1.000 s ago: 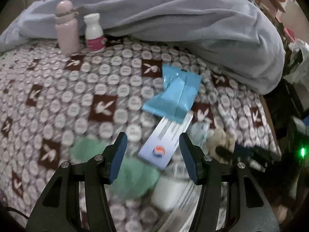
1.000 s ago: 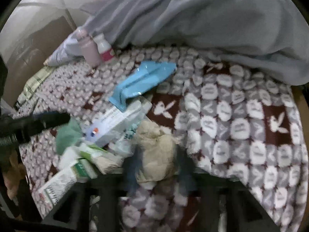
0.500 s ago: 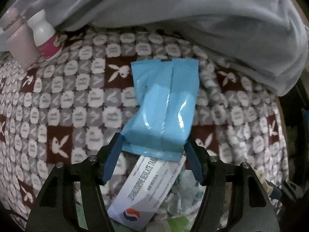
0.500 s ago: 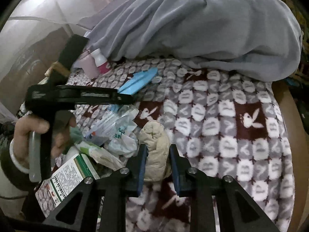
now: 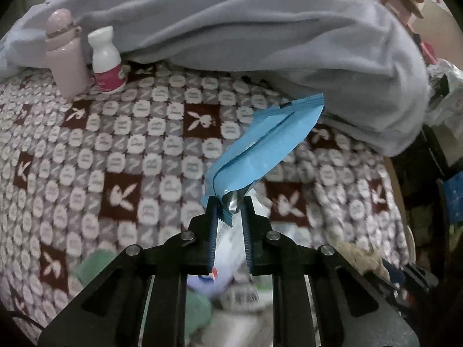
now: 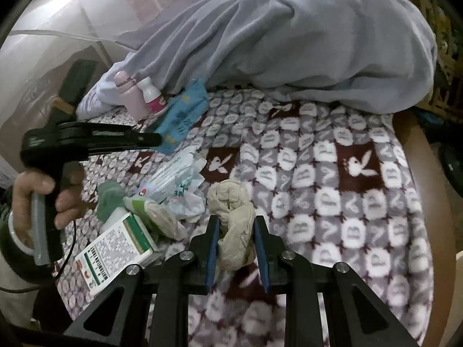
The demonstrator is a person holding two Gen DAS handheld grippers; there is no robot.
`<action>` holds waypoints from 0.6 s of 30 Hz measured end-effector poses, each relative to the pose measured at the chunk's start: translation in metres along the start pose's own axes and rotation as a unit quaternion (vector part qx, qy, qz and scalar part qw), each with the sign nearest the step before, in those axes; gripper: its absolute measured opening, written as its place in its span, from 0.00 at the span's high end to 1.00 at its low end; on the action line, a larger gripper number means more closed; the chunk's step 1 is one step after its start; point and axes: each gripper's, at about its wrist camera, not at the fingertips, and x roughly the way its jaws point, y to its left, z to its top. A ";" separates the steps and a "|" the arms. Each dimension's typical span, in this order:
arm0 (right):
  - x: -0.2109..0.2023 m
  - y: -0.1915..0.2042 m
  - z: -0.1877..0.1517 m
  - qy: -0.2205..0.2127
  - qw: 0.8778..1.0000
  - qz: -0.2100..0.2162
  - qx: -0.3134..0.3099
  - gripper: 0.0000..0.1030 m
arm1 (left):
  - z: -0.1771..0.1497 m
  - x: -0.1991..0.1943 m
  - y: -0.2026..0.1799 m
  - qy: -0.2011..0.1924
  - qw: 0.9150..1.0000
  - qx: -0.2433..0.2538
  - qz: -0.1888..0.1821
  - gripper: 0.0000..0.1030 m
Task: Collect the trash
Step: 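Grasp the blue wrapper with the left tool while the right tool grasps the beige tissue, then lift the blue wrapper and beige tissue toward the cream bucket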
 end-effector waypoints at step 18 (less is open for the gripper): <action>-0.078 -0.016 -0.041 -0.023 0.999 -0.043 0.015 0.78 | -0.071 -0.066 -0.089 -0.025 0.997 0.059 -0.037 0.87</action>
